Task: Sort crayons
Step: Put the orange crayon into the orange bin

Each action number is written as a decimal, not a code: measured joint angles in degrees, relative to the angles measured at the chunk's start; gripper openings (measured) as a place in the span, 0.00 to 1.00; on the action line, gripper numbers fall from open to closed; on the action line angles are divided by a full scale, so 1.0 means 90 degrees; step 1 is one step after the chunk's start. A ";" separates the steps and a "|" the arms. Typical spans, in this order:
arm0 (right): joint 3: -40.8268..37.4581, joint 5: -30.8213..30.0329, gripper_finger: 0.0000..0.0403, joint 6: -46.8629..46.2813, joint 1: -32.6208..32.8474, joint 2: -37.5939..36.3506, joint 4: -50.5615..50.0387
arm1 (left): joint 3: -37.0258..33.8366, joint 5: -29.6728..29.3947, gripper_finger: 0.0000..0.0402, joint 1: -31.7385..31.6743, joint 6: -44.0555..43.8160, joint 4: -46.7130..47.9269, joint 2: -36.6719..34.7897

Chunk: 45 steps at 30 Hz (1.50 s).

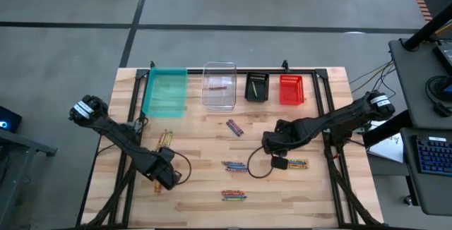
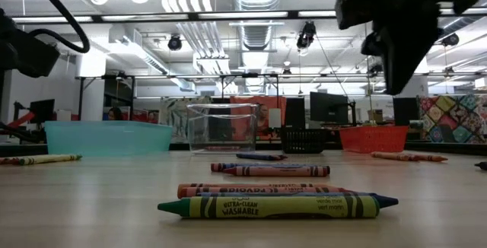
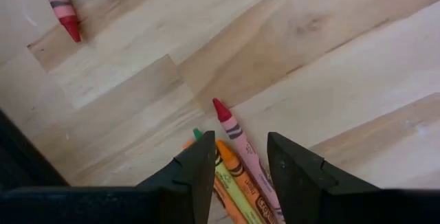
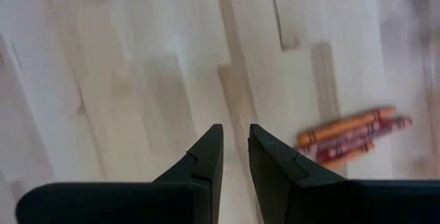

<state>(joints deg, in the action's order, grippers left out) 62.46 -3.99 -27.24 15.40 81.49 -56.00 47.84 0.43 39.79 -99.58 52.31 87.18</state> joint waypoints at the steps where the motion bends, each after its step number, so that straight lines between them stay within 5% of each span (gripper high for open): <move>1: 0.0000 0.0000 0.15 -0.0040 0.0076 -0.0033 -0.0037 | 0.0002 -0.0007 0.29 0.0028 -0.0023 0.0000 0.0000; 18: -0.0188 -0.0484 0.15 -0.1179 0.0719 -0.0820 0.1075 | 0.0053 -0.0291 0.29 0.0063 -0.0140 -0.0075 0.0000; 25: -0.0596 -0.0532 0.15 -0.2555 0.0698 -0.0716 0.0497 | 0.0351 -0.0599 0.29 0.0063 0.0210 -0.0075 -0.0002; 30: -0.0830 -0.1250 0.15 -0.3466 0.0366 -0.0567 -0.0168 | 0.0625 -0.1005 0.29 0.0051 0.0759 -0.0040 -0.0002; 45: -0.1663 -0.1044 0.17 -0.4319 0.0012 -0.0538 -0.0416 | 0.0895 -0.1728 0.29 0.0049 0.1685 -0.0037 -0.0005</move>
<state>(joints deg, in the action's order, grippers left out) 47.49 -13.39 -66.11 15.51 76.64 -59.75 55.90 -15.12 40.23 -84.41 51.98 87.13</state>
